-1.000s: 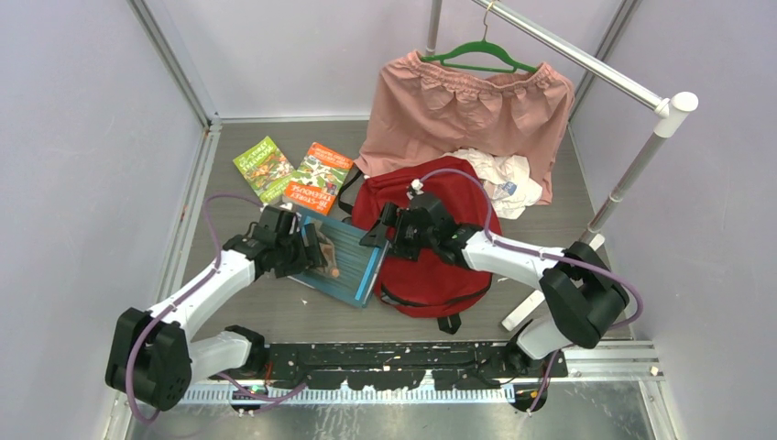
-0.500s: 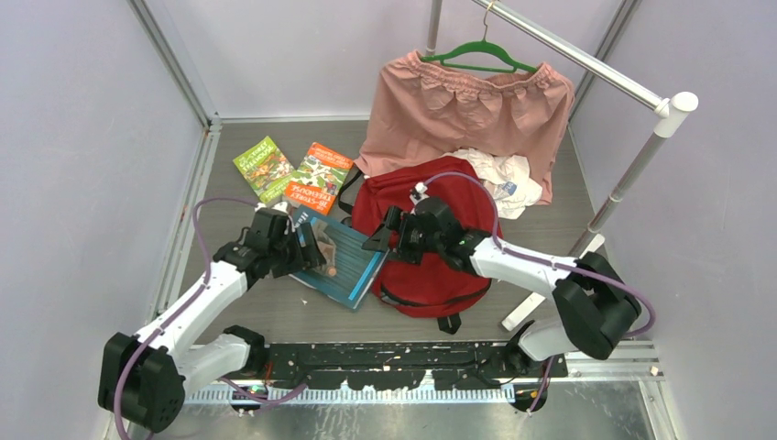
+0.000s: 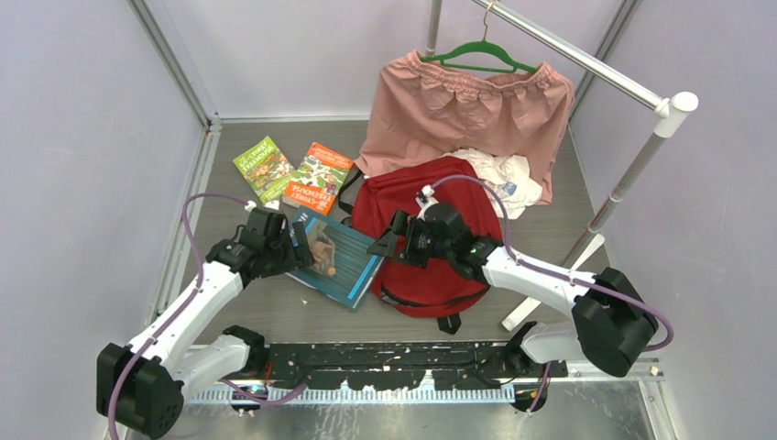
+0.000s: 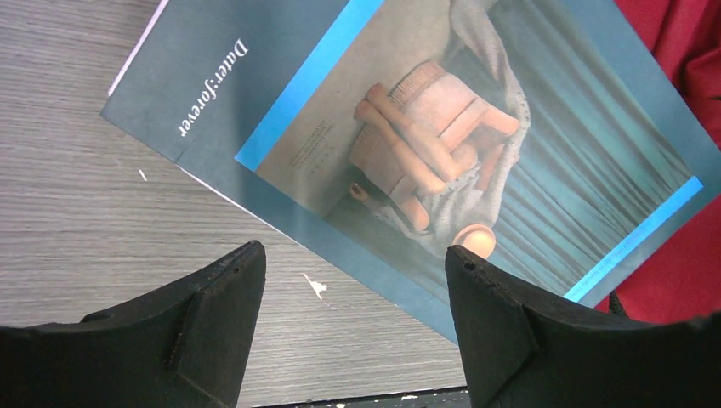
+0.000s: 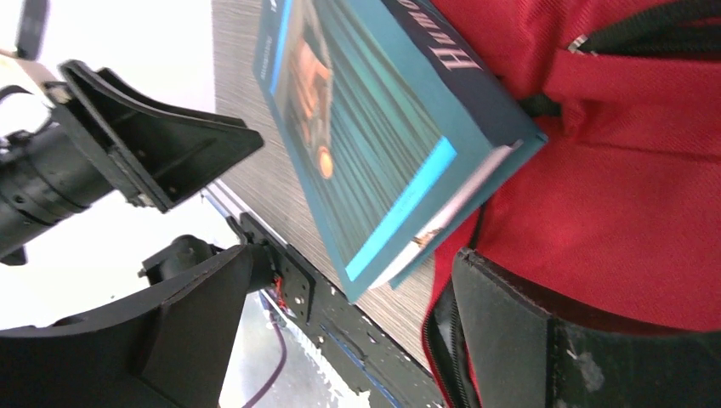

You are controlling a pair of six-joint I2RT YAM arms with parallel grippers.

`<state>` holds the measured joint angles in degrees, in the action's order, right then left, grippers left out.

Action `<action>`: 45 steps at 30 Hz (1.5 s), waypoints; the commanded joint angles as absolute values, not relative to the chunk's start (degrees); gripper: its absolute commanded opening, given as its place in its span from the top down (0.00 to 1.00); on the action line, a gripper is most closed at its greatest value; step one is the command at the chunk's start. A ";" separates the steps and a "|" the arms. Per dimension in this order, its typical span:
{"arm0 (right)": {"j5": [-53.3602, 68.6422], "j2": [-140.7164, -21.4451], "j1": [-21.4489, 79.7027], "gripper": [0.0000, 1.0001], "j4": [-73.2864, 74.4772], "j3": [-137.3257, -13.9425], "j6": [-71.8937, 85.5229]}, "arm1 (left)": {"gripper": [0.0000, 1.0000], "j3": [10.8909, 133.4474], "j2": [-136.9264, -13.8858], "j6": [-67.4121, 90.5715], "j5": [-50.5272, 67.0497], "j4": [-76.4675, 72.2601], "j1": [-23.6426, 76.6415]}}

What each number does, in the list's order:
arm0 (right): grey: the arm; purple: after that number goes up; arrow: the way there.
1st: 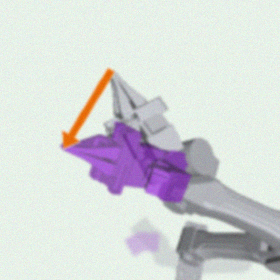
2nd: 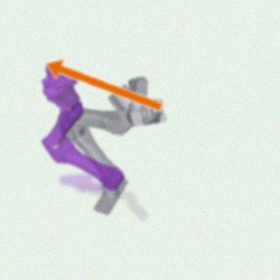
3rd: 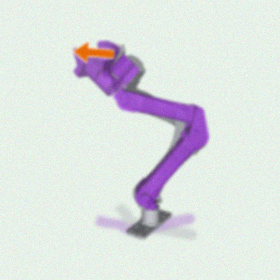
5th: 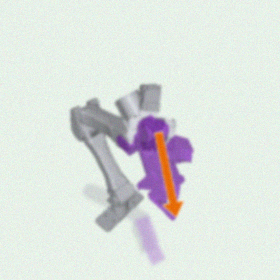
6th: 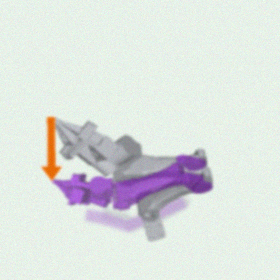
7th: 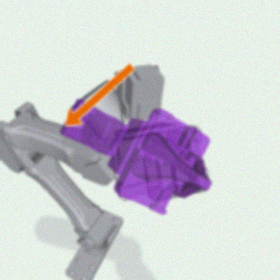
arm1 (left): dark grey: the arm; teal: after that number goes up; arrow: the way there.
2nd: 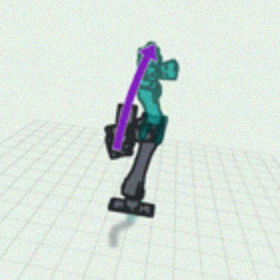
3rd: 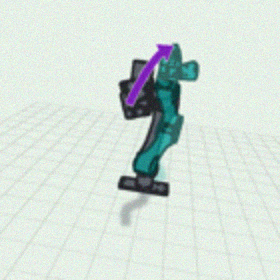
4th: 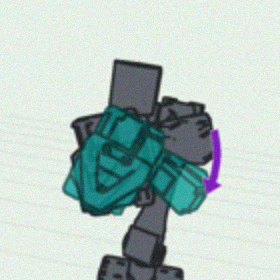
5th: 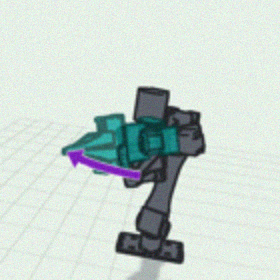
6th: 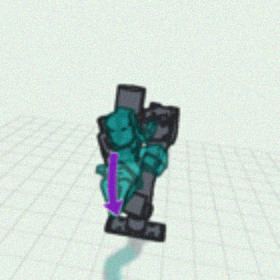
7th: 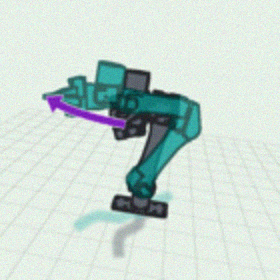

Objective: Pack the student bag
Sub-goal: Pick up the book from the center of the board.

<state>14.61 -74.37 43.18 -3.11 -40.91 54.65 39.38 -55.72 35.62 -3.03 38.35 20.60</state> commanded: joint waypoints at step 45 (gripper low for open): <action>18.63 -94.16 42.95 0.06 -51.06 -27.38 73.86 | 0.22 34.69 -53.65 35.98 -10.02 24.72 18.39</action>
<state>17.30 -92.07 43.40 -35.55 -28.08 69.12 36.10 -53.15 36.60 -11.07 32.32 18.96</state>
